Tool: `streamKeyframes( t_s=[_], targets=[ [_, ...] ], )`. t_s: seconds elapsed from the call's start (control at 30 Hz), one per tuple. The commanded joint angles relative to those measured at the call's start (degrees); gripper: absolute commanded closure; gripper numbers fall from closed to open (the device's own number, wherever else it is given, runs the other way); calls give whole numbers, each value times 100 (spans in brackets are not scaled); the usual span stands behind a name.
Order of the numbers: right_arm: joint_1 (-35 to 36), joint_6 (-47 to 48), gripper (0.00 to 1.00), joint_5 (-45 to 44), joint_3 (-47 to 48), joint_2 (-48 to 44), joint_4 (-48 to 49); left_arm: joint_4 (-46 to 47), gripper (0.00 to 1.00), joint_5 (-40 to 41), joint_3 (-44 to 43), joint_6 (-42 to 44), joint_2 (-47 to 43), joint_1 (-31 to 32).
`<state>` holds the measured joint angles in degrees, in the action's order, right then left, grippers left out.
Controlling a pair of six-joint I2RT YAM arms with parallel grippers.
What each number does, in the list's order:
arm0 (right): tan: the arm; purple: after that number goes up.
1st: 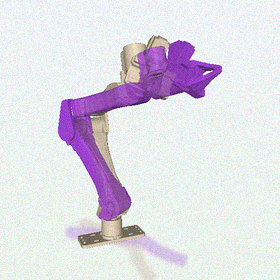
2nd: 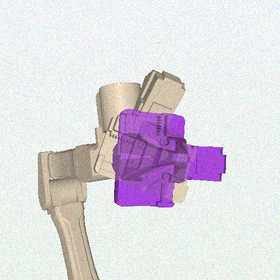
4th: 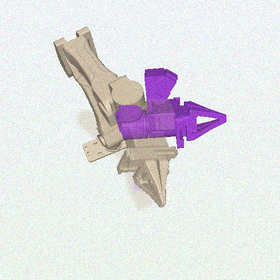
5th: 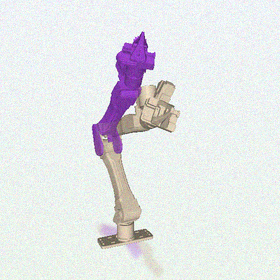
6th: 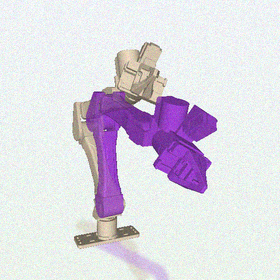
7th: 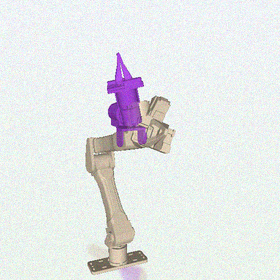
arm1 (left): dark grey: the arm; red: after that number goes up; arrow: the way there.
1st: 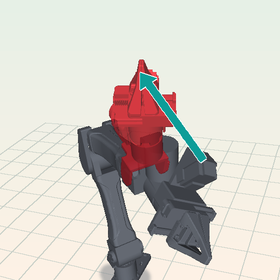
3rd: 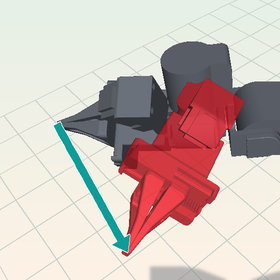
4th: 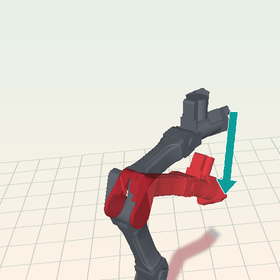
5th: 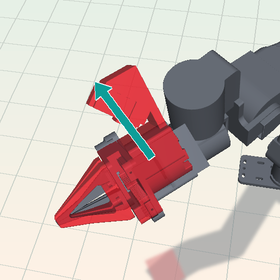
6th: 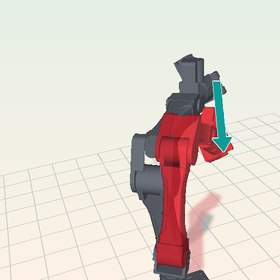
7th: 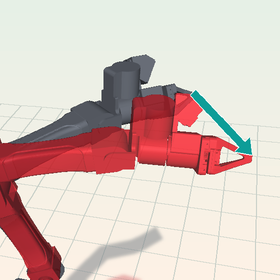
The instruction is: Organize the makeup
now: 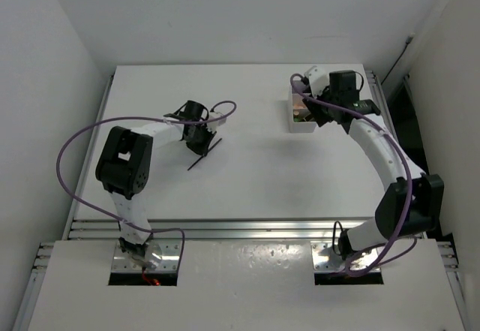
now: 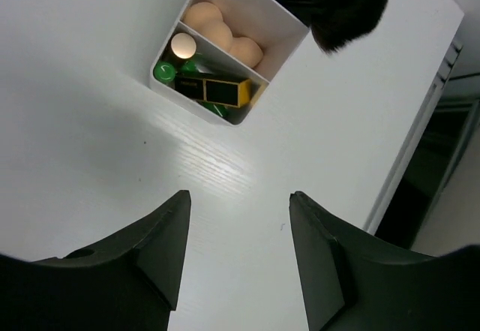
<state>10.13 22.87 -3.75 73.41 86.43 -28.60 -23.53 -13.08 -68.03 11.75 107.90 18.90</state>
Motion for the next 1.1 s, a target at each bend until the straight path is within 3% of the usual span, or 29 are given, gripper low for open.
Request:
streamKeyframes(
  t_s=[0.0,0.4,0.57,0.7,0.73,0.87,0.9,1.07],
  targets=[
    [-265,-871,44,559,-344,-302,627,-152,100,-116,-517,-120,38,-237],
    [-1161,-2823,44,1297,-810,-241,971,-152,100,-423,-2310,222,-15,-290],
    [-1584,-3245,44,1973,-942,-22,1189,576,100,-792,-3645,92,424,-106],
    [-1891,-2562,43,3559,-881,329,1191,1884,100,-792,-4183,-172,723,289],
    [-1935,-2151,42,4026,-820,470,1060,2592,100,-845,-4253,-382,872,438],
    [-2382,-2102,42,5601,-837,952,1451,4108,100,-845,-4551,-840,1433,851],
    [-2428,-2494,42,5700,-854,1033,1671,4320,100,-845,-4648,-928,1575,922],
    [-2657,-2709,42,5798,-907,1166,2120,5814,100,-697,-5236,-1552,2463,1317]
  ],
)
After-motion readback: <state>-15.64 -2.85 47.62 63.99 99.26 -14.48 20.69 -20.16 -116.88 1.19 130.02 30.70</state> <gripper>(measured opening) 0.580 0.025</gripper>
